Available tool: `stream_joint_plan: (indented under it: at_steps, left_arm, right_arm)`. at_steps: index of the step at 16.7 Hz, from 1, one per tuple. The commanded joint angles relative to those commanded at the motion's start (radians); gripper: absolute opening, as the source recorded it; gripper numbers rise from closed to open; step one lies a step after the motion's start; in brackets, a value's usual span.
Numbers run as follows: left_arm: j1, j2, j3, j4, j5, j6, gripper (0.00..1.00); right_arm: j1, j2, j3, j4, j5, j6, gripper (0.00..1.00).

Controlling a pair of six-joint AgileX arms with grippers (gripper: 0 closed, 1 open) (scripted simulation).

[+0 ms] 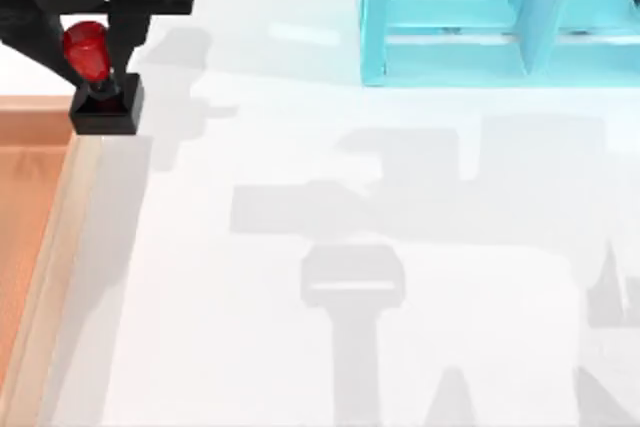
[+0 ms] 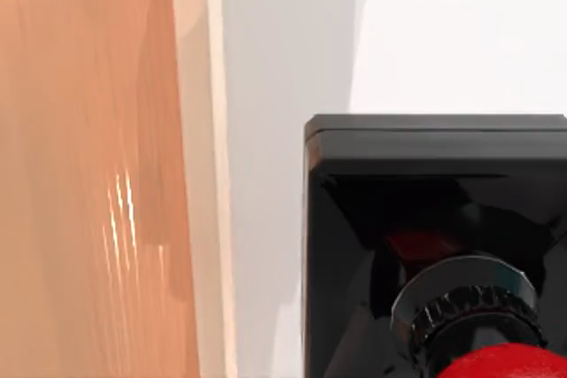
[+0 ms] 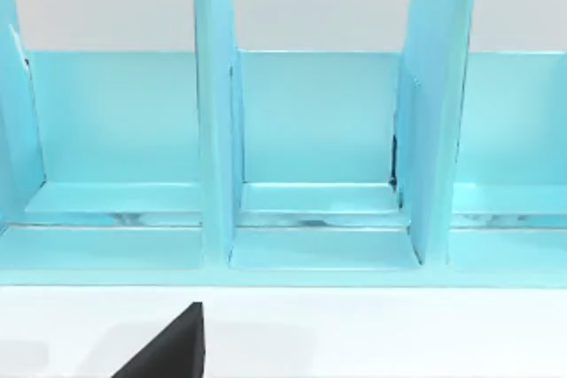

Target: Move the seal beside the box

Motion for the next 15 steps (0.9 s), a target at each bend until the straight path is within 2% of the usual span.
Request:
stream_joint_plan:
  at_steps: [3,11,15]
  left_arm:
    - [0.000,-0.007,-0.036,0.032,0.000,0.001,0.00]
    - [0.005,-0.044,-0.293,0.257,0.002,0.002,0.00]
    - [0.007,-0.047,-0.322,0.281,0.002,0.002,0.00]
  right_arm:
    - [0.000,0.000,0.000,0.000,0.000,0.000,1.00]
    - [0.000,0.000,0.000,0.000,0.000,0.000,1.00]
    - [0.000,0.000,0.000,0.000,0.000,0.000,1.00]
